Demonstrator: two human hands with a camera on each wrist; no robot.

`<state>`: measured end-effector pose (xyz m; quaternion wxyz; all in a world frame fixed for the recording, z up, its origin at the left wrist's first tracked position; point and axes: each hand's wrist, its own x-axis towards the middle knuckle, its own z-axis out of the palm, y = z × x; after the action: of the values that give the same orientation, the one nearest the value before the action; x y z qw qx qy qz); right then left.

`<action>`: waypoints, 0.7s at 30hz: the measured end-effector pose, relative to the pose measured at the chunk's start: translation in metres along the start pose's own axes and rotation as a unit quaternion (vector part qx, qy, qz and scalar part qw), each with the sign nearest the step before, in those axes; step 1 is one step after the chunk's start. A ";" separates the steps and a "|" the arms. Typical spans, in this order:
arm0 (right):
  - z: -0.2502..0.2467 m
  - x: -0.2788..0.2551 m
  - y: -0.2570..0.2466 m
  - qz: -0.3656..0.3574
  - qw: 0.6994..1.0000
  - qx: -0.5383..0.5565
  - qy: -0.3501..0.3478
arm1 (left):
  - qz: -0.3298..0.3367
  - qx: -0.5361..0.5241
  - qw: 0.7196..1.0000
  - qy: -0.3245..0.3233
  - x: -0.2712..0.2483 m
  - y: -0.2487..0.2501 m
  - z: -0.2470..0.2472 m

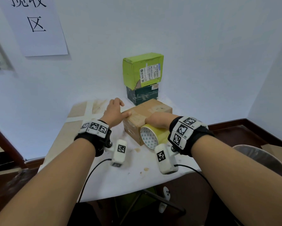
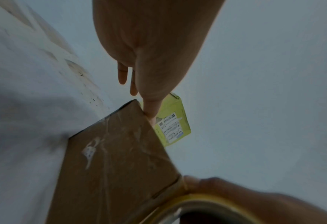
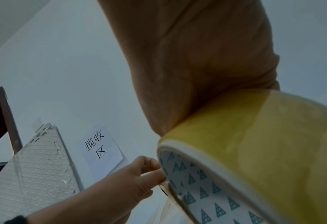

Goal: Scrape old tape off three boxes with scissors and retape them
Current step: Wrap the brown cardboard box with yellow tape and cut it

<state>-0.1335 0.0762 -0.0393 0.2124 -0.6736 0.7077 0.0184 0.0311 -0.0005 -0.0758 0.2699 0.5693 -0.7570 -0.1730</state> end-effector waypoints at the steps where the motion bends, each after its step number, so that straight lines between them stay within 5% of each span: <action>1: 0.000 -0.002 0.000 0.000 1.000 0.006 0.001 | -0.013 -0.019 1.000 -0.016 0.000 0.001 -0.001; 9: 0.002 -0.002 0.001 -0.006 1.000 0.015 0.008 | -0.051 -0.133 0.990 -0.011 -0.004 -0.003 0.002; 13: 0.001 -0.001 0.001 -0.006 1.000 0.017 0.013 | 0.039 -0.047 0.998 0.021 -0.015 0.005 -0.002; 16: 0.001 -0.002 0.003 0.002 0.999 0.034 0.011 | 0.133 0.022 0.991 -0.028 -0.028 0.012 -0.006; 21: 0.000 -0.007 0.001 0.002 0.999 0.033 0.011 | 0.164 0.079 0.981 -0.063 -0.037 0.010 -0.006</action>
<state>-0.1342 0.0828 -0.0373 0.2271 -0.6646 0.7118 -0.0118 0.0344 0.0377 -0.0733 0.2003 0.4454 -0.8667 -0.1015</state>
